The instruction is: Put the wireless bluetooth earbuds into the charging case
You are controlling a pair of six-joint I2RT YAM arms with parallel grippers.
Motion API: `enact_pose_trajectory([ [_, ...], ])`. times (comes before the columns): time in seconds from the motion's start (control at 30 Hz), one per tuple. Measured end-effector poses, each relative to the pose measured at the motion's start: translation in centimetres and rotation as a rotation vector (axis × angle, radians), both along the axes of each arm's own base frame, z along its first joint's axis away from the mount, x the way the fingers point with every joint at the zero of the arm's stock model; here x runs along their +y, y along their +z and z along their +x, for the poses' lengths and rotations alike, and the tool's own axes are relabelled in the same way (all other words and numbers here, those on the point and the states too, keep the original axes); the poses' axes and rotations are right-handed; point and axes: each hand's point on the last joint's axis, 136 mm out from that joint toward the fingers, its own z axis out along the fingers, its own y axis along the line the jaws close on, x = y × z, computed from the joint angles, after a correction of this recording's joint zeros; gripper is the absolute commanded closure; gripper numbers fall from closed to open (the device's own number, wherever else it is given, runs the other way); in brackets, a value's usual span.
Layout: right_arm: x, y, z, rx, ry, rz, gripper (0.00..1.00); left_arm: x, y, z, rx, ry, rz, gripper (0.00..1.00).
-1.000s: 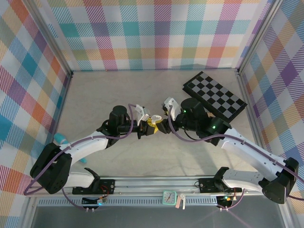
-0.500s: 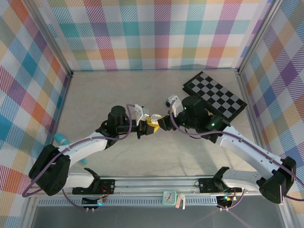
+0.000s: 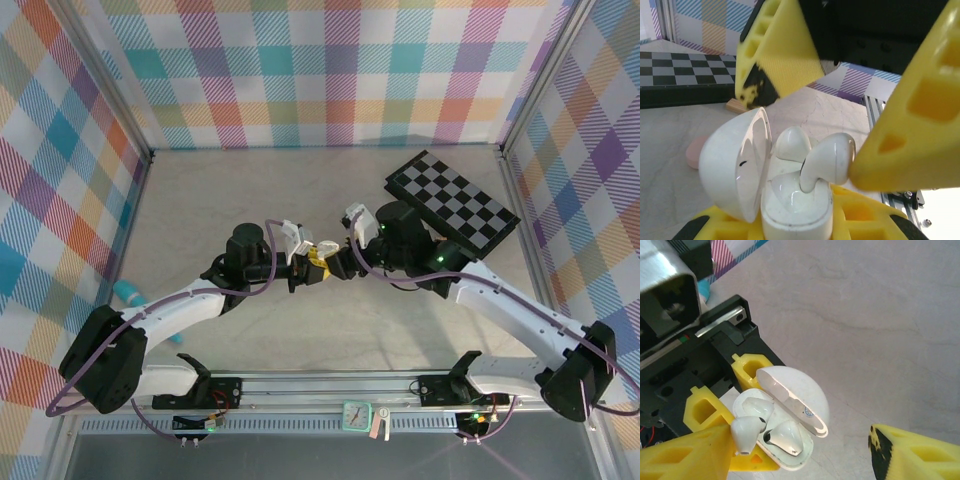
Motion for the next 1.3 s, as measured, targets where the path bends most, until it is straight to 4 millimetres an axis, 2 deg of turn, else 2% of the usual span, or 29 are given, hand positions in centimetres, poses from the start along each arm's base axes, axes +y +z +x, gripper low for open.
enact_pose_trajectory([
  [0.1, 0.2, -0.7, 0.1, 0.018, 0.004, -0.015, 0.28, 0.0, -0.1, 0.0, 0.002, 0.001, 0.002, 0.94],
  [0.37, 0.3, 0.3, -0.4, -0.004, 0.035, 0.004, 0.25, 0.0, 0.6, 0.0, -0.021, 0.000, -0.014, 0.94],
  [0.57, -1.6, 1.8, -1.2, -0.051, 0.022, 0.045, 0.25, 0.0, 0.7, 0.0, -0.024, 0.000, -0.016, 0.94],
  [0.8, -3.3, 1.1, 0.4, -0.033, -0.057, 0.039, 0.26, 0.1, 1.2, -0.2, -0.036, 0.000, -0.025, 0.94],
  [1.03, -2.4, -0.3, 0.6, 0.028, -0.033, 0.029, 0.25, 0.3, 0.6, -0.3, -0.026, 0.003, -0.018, 0.94],
  [1.3, -1.4, 0.4, -0.1, 0.052, 0.024, 0.065, 0.25, 0.3, 0.6, -0.4, -0.026, 0.001, -0.017, 0.94],
])
